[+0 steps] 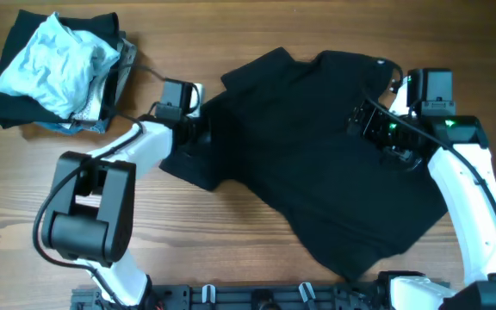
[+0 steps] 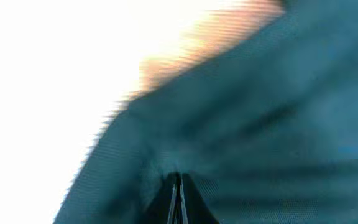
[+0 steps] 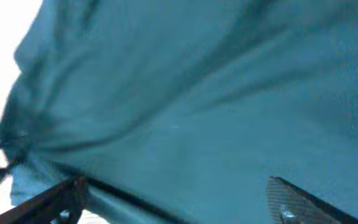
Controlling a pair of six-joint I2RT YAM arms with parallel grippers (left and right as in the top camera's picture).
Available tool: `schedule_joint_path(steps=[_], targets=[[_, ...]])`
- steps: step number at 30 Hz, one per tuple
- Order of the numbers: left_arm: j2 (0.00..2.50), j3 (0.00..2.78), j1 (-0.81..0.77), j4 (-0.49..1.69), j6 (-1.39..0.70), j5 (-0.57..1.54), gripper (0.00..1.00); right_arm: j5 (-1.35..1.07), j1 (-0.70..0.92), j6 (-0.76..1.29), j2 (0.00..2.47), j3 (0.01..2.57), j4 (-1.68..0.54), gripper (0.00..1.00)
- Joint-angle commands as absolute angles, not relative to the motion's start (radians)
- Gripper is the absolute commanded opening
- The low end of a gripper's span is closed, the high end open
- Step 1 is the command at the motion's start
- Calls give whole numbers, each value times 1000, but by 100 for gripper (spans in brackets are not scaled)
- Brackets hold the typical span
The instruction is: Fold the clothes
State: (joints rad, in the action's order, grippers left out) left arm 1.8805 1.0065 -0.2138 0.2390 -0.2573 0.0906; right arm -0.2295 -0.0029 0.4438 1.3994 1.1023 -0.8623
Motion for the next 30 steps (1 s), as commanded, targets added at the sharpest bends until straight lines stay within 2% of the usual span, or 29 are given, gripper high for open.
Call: schedule_joint_path(steps=[1,4,5,6,8,10,11,12,16,20,23,26,29,30], targets=[[1950,949,-50,331,-453,-175,4,-128,-1,481,1478,1104,-887,99],[1929,949,14,350,-461,-123,4,-23,-5,559,1572,1104,-865,97],[1909,949,26,360,-461,-106,4,-18,-9,561,1607,1104,-837,89],[1882,949,26,360,-445,-77,4,-18,-14,563,1657,1104,-795,78],[1835,949,12,360,-406,-46,6,-18,-18,588,1735,1104,-763,37],[1790,949,-9,360,-367,-40,11,-20,-24,616,1805,1104,-755,8],[1770,949,-19,360,-348,-40,15,-23,-26,622,1831,1104,-751,4],[1739,949,-37,360,-343,-41,21,-26,-27,632,1874,1104,-744,4],[1657,949,-83,360,-336,-41,34,-25,-29,665,1960,1104,-693,4],[1587,949,-122,356,-317,-41,57,12,-115,708,2061,1104,-485,4],[1571,949,-139,369,-317,-39,60,6,-244,705,2108,1106,-295,4],[1571,949,-162,369,-317,-6,61,-155,-346,491,2093,1155,-101,4],[1571,949,-194,356,-282,27,67,-255,-382,384,2035,1264,-156,4],[1571,949,-207,351,-267,29,69,-273,-385,383,2001,1296,-193,8]])
